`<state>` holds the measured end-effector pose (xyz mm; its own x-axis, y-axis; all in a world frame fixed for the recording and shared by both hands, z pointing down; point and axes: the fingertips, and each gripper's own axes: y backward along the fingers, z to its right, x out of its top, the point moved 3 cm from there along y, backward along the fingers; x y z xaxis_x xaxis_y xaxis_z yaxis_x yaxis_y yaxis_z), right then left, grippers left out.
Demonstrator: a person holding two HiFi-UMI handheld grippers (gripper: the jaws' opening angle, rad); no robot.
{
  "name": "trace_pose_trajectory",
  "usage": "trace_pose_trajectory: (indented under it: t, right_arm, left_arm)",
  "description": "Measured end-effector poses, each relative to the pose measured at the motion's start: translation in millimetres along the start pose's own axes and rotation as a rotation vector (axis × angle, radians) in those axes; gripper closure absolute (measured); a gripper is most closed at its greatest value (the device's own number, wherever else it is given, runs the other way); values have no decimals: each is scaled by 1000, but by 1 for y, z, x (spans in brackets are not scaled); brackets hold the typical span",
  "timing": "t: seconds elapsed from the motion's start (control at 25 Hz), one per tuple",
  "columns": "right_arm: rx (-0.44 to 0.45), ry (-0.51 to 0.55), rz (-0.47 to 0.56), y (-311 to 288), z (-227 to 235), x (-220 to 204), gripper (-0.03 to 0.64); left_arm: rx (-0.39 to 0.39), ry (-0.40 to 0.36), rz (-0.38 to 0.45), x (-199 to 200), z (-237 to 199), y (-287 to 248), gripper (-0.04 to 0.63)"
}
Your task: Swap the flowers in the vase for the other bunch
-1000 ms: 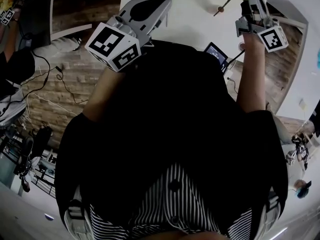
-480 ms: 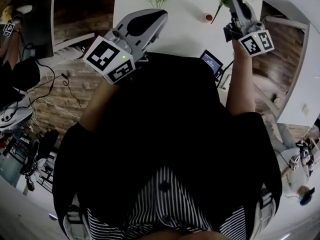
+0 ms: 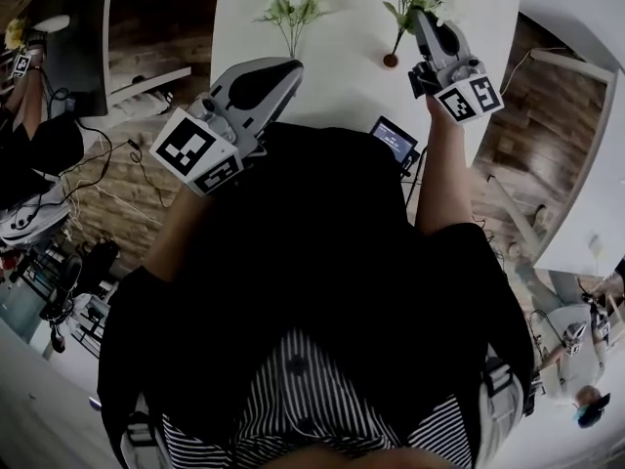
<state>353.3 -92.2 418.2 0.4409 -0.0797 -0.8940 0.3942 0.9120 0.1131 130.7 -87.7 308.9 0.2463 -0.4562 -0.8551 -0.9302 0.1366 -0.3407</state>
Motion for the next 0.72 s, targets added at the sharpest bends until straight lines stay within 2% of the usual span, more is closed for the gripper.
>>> trace_pose_trajectory:
  t: [0.2,0.36,0.44,0.52,0.68,0.72]
  right_arm:
    - [36,-8,-32,4,-8,-18,603]
    - [21,13,-103,17,-15,-36,598]
    - [17,20,-146,21,-22,-42,570]
    - [20,26,-201,24,-29,-49,496]
    - [-35,-7,-298,35,-31,-66,461]
    - [-45,-11,-324,35,-31,-68,423]
  left_arm:
    - [24,19,11,0,-5,1,589]
    - [18,27,22,-1,-3,0,589]
    - [9,27,29,1,-1,0,589]
    - [-1,27,34,2,1,-1,589]
    - [-39,30,43,3,9,-1,589]
    - [-45,24,50,5,11,0,589]
